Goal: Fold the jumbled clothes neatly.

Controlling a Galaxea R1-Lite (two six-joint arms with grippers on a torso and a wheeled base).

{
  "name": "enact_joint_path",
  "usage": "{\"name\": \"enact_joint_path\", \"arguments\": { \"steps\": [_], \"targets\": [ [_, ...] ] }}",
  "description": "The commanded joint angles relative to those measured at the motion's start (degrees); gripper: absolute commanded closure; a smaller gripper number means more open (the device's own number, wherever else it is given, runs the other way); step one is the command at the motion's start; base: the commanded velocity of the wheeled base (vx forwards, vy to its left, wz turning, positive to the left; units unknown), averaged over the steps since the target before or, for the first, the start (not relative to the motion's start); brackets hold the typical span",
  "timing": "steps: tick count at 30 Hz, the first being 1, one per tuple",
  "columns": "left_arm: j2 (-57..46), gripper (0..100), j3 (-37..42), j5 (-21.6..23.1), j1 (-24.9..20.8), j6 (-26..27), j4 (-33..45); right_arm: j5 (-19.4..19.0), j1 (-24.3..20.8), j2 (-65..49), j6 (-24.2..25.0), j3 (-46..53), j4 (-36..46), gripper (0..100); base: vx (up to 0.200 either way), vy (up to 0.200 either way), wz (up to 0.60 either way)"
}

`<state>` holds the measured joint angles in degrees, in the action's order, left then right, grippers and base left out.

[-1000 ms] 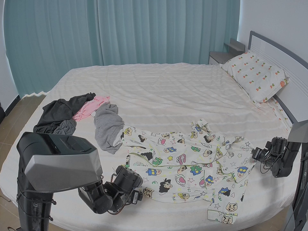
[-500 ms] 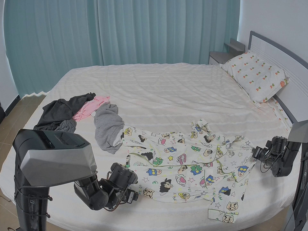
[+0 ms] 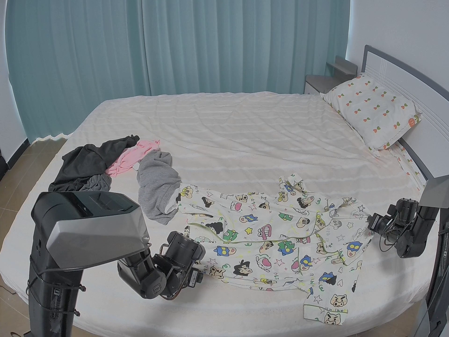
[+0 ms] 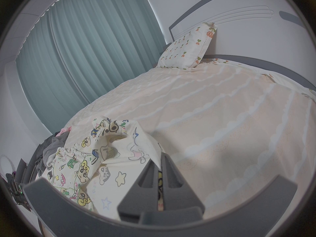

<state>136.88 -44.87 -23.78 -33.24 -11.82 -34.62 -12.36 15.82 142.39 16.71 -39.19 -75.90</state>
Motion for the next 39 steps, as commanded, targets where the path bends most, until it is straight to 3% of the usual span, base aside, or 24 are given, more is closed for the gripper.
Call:
{"name": "enact_joint_path", "arguments": {
  "steps": [1,3,8,14,26,34,39],
  "targets": [
    [-2.0,0,2.0,0.1,0.4,1.8,2.0,0.0,0.0,0.0,0.0,0.0,0.0,100,0.0,0.0,0.0],
    [-2.8,0,2.7,0.3,0.4,2.7,2.1,0.0,0.0,0.0,0.0,0.0,0.0,100,0.0,0.0,0.0],
    [-6.3,0,6.4,0.6,2.4,10.9,2.3,0.3,0.6,0.1,0.0,-0.7,0.0,100,0.0,0.0,0.0],
    [-8.5,0,7.4,-0.1,6.1,14.5,5.1,0.5,0.7,0.1,-0.1,-0.7,0.1,100,0.0,0.0,0.0],
    [-15.9,0,7.4,-0.6,10.3,17.5,17.8,0.5,0.8,0.0,-0.1,-0.7,0.3,100,0.0,0.0,0.0],
    [-21.7,0,7.9,0.0,10.5,17.9,25.7,0.5,0.7,0.0,-0.1,-0.6,0.5,100,0.0,0.0,0.0],
    [-24.0,0,8.4,4.3,10.5,18.7,29.1,0.5,0.7,-0.1,-0.1,-0.6,0.4,100,0.0,0.0,0.0]
  ]
}}
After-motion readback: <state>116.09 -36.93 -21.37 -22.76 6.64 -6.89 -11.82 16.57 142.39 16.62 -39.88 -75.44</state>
